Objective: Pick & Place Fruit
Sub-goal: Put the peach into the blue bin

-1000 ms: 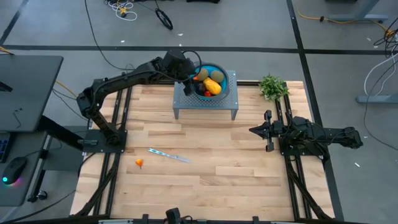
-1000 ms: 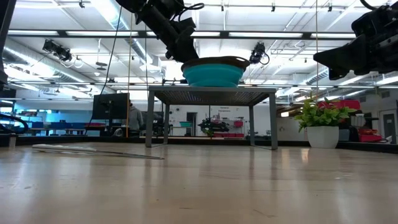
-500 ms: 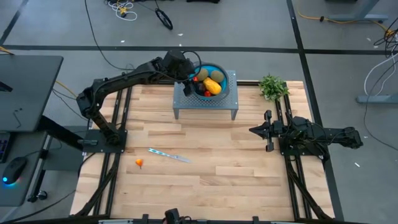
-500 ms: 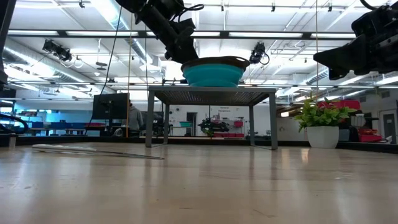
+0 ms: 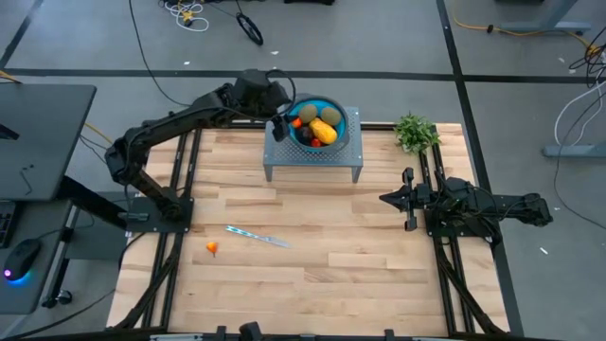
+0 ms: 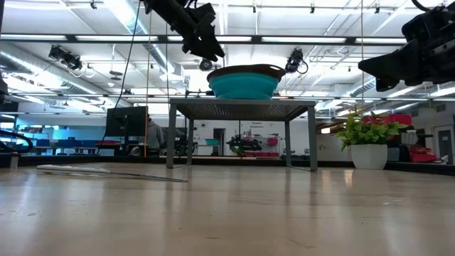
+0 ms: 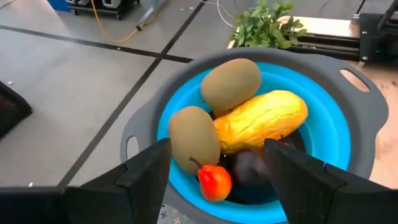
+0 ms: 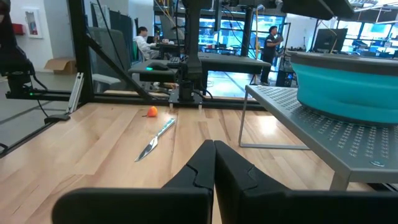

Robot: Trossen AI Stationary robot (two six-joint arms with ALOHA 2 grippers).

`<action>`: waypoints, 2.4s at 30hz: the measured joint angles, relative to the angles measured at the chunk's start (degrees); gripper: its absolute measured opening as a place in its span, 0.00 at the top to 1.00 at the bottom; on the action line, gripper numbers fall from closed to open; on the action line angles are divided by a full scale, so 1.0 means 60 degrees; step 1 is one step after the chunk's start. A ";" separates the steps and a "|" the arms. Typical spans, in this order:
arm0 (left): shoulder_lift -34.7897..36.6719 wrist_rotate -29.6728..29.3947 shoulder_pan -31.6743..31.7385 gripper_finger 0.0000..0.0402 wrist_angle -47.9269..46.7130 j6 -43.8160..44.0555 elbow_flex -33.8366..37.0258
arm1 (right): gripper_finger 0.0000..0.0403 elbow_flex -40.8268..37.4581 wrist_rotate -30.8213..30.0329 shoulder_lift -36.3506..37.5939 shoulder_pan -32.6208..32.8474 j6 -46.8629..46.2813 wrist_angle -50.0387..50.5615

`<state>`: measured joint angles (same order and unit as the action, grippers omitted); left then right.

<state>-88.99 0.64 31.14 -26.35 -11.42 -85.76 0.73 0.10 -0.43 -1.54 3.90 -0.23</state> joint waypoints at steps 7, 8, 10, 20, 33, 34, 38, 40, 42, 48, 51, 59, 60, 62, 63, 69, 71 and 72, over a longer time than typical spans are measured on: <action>0.0033 0.0073 -0.0024 0.39 -0.0051 -0.0294 0.0000 | 0.98 0.0000 0.0003 0.0000 0.0000 0.0000 0.0000; 0.0033 0.0078 -0.0029 0.41 -0.0050 -0.0334 0.0000 | 0.98 0.0000 0.0003 0.0000 0.0004 0.0000 0.0000; 0.0033 0.0203 -0.0029 0.45 -0.0041 -0.0399 0.0000 | 0.98 0.0000 0.0002 0.0000 0.0001 0.0000 0.0000; 0.0033 0.0834 -0.0033 0.65 0.0029 -0.0355 0.0000 | 0.98 -0.0001 0.0001 0.0001 0.0001 0.0000 0.0002; 0.0033 0.0841 -0.0040 0.80 0.0029 -0.0332 0.0000 | 0.98 0.0000 -0.0001 0.0000 0.0000 0.0000 0.0000; 0.0033 0.0841 -0.0040 0.81 0.0029 -0.0328 0.0000 | 0.98 0.0000 0.0003 0.0000 0.0003 0.0000 0.0000; 0.0033 0.0841 -0.0040 0.84 0.0029 -0.0317 0.0000 | 0.98 0.0000 -0.0001 0.0003 0.0000 0.0000 0.0001; 0.0033 0.0838 -0.0040 0.85 0.0029 -0.0317 0.0000 | 0.98 0.0000 0.0002 0.0000 0.0002 0.0000 0.0000; 0.0033 0.0838 -0.0040 0.87 0.0029 -0.0317 0.0000 | 0.98 0.0000 0.0003 0.0004 0.0004 0.0000 0.0000; 0.0033 0.0838 -0.0040 0.90 0.0030 -0.0317 0.0000 | 0.98 0.0000 0.0001 0.0002 0.0002 0.0000 0.0000; 0.0033 0.0838 -0.0040 0.91 0.0033 -0.0317 0.0000 | 0.98 -0.0002 0.0001 0.0002 0.0002 0.0000 0.0000; 0.0033 0.0838 -0.0040 0.94 0.0033 -0.0317 0.0000 | 0.98 0.0000 -0.0001 0.0000 0.0000 0.0000 0.0000; 0.0033 0.0838 -0.0040 0.94 0.0033 -0.0317 0.0000 | 0.98 0.0000 0.0001 0.0002 0.0004 0.0000 0.0004; 0.0033 0.0838 -0.0040 0.95 0.0033 -0.0317 0.0000 | 0.98 -0.0001 0.0001 0.0001 0.0002 0.0000 0.0000; 0.0033 0.0838 -0.0040 0.96 0.0033 -0.0317 0.0000 | 0.98 -0.0002 0.0000 0.0002 0.0001 0.0000 0.0001; 0.0033 0.0841 -0.0040 0.98 0.0033 -0.0368 0.0000 | 0.98 0.0000 0.0001 0.0000 0.0000 0.0000 0.0000; 0.0033 0.0841 -0.0040 0.98 0.0029 -0.0493 0.0000 | 0.98 -0.0001 0.0002 0.0001 0.0002 0.0000 0.0000; 0.0033 0.0864 -0.0040 0.98 0.0029 -0.0605 0.0000 | 0.98 -0.0001 0.0000 0.0002 0.0003 0.0000 0.0001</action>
<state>-88.79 5.83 30.89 -26.17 -15.05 -85.76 0.73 0.10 -0.41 -1.52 3.90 -0.23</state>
